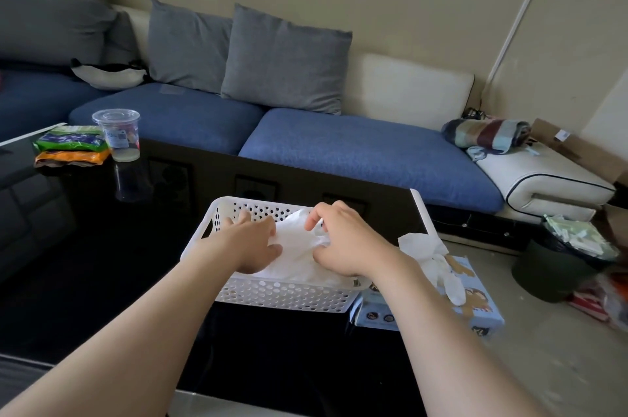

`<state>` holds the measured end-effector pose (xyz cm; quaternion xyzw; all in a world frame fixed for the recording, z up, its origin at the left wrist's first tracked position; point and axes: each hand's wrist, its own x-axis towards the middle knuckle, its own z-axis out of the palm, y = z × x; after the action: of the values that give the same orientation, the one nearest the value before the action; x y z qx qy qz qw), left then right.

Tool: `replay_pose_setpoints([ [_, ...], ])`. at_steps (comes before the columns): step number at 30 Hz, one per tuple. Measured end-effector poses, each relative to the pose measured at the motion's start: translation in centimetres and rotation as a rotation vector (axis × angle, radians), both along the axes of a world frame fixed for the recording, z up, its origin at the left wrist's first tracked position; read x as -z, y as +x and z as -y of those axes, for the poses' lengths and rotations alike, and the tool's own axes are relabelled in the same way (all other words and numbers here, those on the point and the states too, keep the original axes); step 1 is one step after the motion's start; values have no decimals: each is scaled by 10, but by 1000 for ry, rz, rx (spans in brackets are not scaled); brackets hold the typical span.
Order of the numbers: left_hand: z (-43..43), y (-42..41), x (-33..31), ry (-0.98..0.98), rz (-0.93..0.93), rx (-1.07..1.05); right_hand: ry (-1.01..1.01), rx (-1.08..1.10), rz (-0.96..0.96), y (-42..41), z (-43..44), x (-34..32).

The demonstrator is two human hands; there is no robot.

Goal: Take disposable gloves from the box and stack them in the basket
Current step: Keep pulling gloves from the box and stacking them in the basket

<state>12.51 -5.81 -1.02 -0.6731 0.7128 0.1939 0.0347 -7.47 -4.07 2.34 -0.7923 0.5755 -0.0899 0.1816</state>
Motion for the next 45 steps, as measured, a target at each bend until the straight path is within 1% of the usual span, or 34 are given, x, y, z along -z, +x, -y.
replay_pose_setpoints([
  [5, -1, -2, 0, 63, 0, 2, 67, 32, -150, 2, -1, 3],
  [9, -3, -4, -1, 72, 21, 11, 111, 67, -239, -8, -2, 3],
  [12, -4, -6, -1, 86, 24, 19, 126, 84, -210, -11, -6, -5],
  [14, -5, -7, -2, 94, 23, 20, 78, 133, -117, -9, -8, -7],
  [16, -5, -9, -3, 107, 24, 14, -22, 184, -61, -5, -7, -4],
  [18, -6, -10, -3, 117, 32, 10, -95, 214, -75, -5, -3, 3],
  [23, -7, -11, -3, 125, 40, 16, -203, 246, -95, -9, 12, 18],
  [28, -7, -10, -3, 127, 53, 21, -329, 304, 4, -16, 23, 21],
  [32, -4, -11, -2, 118, 60, 20, -364, 309, -67, -19, 23, 21],
  [34, -4, -12, -4, 72, 76, 20, -403, 295, -47, -17, 22, 17],
  [36, -4, -16, -7, -35, 113, 58, -449, 238, 35, -14, 20, 12],
  [38, -3, -20, -9, -134, 104, 127, -390, 168, 82, -9, 16, 8],
  [39, -2, -23, -9, -158, 76, 162, -320, 136, 54, -6, 14, 8],
  [40, -1, -26, -8, -161, 40, 192, -243, 108, -13, -5, 12, 9],
  [42, 1, -30, -4, -112, -25, 219, -133, 81, -117, -5, 7, 12],
  [43, 2, -33, -1, -75, -41, 221, -117, 78, -105, -6, 5, 12],
  [45, 3, -34, 4, 6, -46, 207, -144, 95, -24, -9, 3, 11],
])
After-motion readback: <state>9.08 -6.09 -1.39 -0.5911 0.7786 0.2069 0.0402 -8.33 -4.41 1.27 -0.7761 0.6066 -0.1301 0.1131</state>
